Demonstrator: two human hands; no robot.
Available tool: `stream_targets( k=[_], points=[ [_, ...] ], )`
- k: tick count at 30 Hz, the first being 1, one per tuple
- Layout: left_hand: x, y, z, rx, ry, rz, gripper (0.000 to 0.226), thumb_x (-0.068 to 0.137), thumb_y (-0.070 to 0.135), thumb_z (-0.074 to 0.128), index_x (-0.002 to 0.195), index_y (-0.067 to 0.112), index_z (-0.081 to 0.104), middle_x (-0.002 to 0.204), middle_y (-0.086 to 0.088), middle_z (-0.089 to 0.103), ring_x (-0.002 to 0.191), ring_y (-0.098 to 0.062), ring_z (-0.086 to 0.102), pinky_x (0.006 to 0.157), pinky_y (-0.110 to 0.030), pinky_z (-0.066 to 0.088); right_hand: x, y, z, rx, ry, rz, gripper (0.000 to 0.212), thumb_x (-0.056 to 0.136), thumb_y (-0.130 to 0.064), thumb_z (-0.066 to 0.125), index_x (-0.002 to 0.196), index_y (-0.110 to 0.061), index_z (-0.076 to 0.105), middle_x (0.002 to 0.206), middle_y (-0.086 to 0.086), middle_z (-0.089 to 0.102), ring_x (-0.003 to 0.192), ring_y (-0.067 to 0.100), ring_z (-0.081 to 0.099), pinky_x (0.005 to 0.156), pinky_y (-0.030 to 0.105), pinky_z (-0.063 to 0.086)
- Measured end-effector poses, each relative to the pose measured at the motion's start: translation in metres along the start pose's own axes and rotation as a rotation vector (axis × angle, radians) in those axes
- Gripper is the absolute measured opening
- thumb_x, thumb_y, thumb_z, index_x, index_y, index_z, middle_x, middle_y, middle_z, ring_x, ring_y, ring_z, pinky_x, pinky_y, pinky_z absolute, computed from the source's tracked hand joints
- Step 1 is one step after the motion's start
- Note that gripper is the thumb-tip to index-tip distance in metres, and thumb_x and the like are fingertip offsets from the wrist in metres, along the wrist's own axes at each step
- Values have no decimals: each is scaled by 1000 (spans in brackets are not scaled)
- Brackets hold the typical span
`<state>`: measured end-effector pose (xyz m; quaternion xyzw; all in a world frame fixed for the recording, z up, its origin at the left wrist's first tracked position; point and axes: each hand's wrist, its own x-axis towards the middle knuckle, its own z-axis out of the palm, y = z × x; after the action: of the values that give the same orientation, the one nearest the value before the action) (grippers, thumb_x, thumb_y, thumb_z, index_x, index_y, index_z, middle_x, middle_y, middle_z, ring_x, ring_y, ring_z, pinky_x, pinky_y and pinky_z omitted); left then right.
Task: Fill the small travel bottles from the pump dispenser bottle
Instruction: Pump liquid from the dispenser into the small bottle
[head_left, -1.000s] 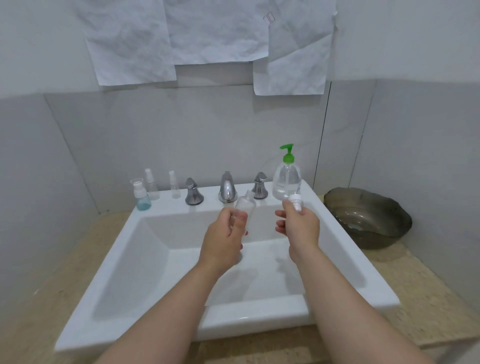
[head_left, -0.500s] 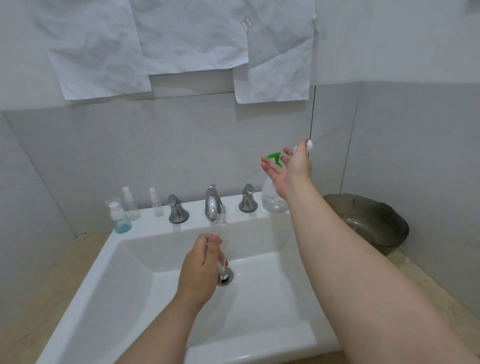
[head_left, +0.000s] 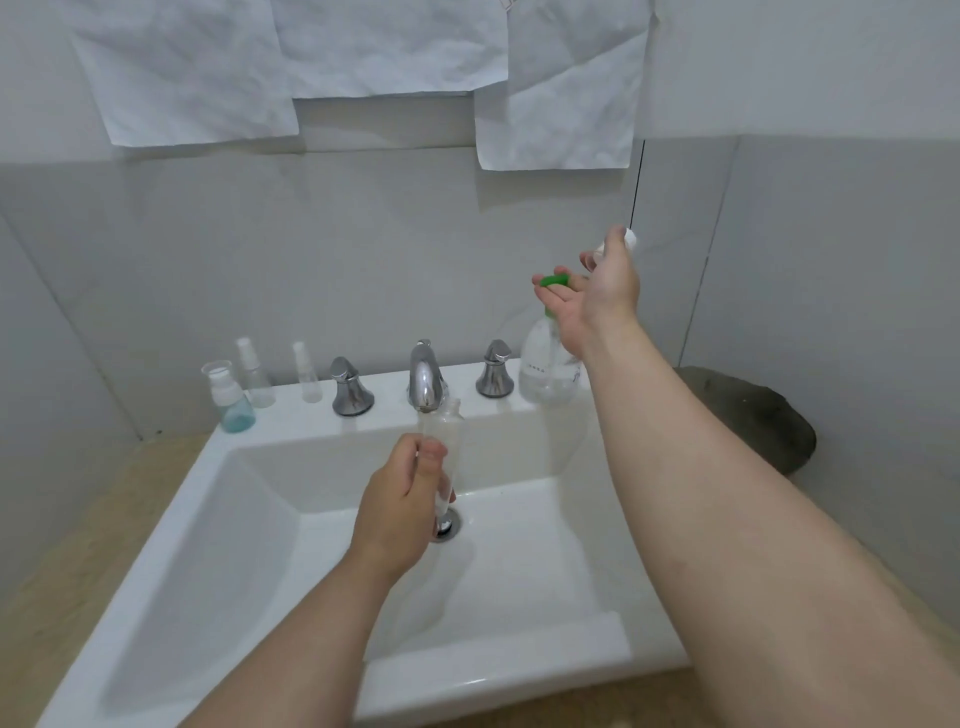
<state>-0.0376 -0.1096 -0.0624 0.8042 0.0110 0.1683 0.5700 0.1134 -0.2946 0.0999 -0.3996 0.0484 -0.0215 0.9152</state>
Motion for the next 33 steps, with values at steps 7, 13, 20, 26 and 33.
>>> stream_targets(
  k=[7, 13, 20, 26, 33],
  points=[
    [0, -3, -5, 64, 33, 50, 54, 88, 73, 33, 97, 25, 57, 67, 7, 65, 59, -16, 60, 67, -46, 51, -52, -20, -1, -90, 26, -82, 51, 103, -56, 49, 116, -7, 51, 124, 22, 58, 109, 40, 69, 95, 45, 59],
    [-7, 3, -9, 122, 155, 117, 46, 92, 69, 31, 92, 29, 55, 70, 7, 67, 64, -9, 60, 65, -32, 45, -89, 16, -35, -119, 86, 12, 52, 101, -60, 50, 108, -9, 55, 122, 19, 57, 102, 35, 65, 94, 42, 56],
    [-15, 5, -16, 67, 199, 67, 51, 88, 71, 32, 93, 26, 56, 69, 7, 67, 64, -11, 60, 68, -39, 49, -111, 81, -73, -178, 201, 118, 47, 98, -60, 55, 96, -13, 59, 119, 16, 60, 112, 37, 68, 92, 42, 59],
    [-18, 8, -18, 40, 175, 21, 49, 85, 72, 36, 94, 27, 56, 65, 8, 66, 64, -25, 63, 73, -56, 57, -113, 109, -70, -201, 195, 165, 48, 97, -59, 56, 98, -11, 59, 103, 9, 58, 88, 27, 63, 90, 39, 60],
    [-18, 8, -17, 43, 132, -5, 47, 85, 70, 38, 93, 27, 55, 65, 4, 66, 55, -18, 59, 70, -53, 58, -104, 109, -60, -267, 125, 244, 46, 99, -60, 53, 95, -14, 56, 122, 13, 58, 101, 30, 68, 96, 40, 58]
  ],
)
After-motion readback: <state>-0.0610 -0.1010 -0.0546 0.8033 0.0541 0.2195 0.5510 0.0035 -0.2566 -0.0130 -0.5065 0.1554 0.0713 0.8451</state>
